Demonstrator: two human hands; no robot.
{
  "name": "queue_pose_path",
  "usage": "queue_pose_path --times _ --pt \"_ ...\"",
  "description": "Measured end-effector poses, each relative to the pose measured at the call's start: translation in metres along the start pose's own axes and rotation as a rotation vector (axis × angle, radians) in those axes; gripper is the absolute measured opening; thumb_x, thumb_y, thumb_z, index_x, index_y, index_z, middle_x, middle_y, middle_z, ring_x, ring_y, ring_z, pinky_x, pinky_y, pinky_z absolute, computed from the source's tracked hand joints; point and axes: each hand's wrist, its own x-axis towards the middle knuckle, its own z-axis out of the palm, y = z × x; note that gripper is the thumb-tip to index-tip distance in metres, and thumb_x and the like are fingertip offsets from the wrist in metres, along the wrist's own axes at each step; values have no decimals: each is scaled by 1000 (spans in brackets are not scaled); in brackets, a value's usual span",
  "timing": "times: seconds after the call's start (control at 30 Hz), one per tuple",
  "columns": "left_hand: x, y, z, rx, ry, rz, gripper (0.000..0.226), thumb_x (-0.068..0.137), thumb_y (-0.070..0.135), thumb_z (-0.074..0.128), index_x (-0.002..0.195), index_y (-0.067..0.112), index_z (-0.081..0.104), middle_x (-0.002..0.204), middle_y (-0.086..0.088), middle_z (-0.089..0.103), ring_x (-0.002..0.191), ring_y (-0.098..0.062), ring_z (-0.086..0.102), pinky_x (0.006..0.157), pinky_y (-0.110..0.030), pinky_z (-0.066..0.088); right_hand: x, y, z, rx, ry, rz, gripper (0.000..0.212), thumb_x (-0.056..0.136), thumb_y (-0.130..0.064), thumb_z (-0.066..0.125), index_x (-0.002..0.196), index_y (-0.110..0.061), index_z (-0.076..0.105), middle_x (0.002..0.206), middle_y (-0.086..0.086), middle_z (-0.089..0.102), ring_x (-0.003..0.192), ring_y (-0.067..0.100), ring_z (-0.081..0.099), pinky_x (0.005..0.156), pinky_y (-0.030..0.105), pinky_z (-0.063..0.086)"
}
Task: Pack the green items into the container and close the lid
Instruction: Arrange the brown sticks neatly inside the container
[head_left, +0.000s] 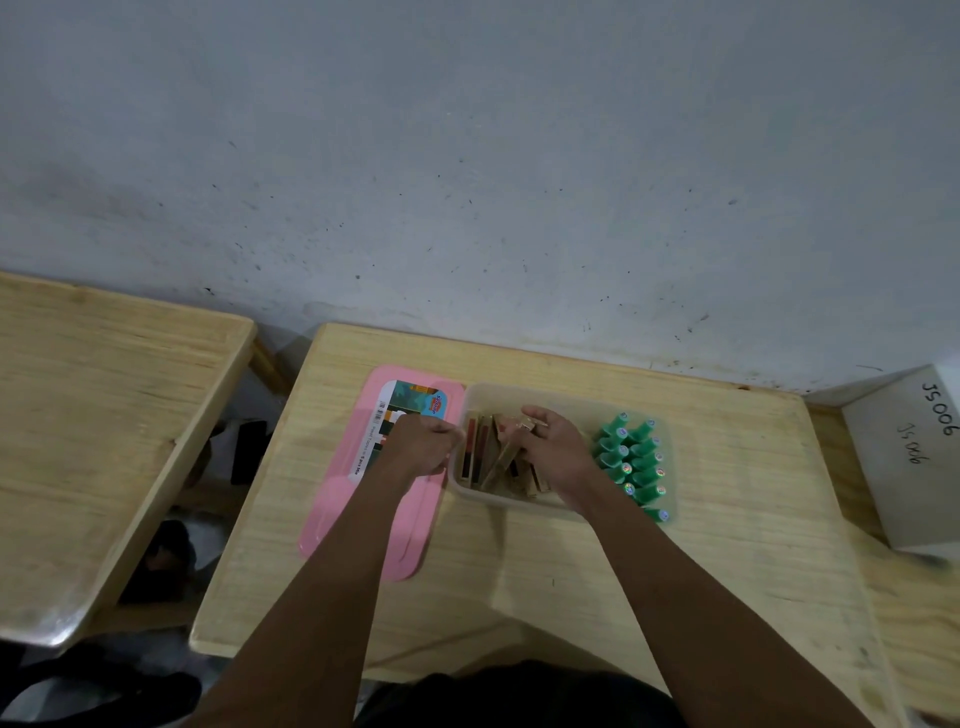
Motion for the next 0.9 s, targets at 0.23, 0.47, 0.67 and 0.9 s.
queue_pose_path --times 0.23,0.47,0.67,0.9 --pt "0 0 1 -9 9 7 6 87 14 67 87 8 70 86 -9 64 79 -23 62 83 -45 59 -7 -4 -9 440 -90 82 35 95 -2 54 129 -7 47 109 13 70 119 27 60 113 44 36" --pt "-2 1 1 -50 0 1 8 86 10 66 79 11 68 85 -11 63 77 -23 60 82 -42 57 -7 -4 -9 684 -75 129 47 96 4 48 141 -6 38 100 14 67 105 25 64 96 41 51" --pt "-4 2 -1 -40 -14 -1 5 86 11 65 82 10 68 90 -12 65 82 -24 62 80 -40 58 -11 -13 -7 722 -139 268 25 101 -25 39 93 -12 58 68 -1 52 55 12 45 47 22 43" --pt "-5 3 -1 -24 -19 6 3 87 11 65 86 9 67 93 -11 65 88 -26 63 82 -40 59 -7 -9 -2 709 -94 302 29 96 -39 54 84 -14 57 59 -3 45 44 8 39 37 19 37"
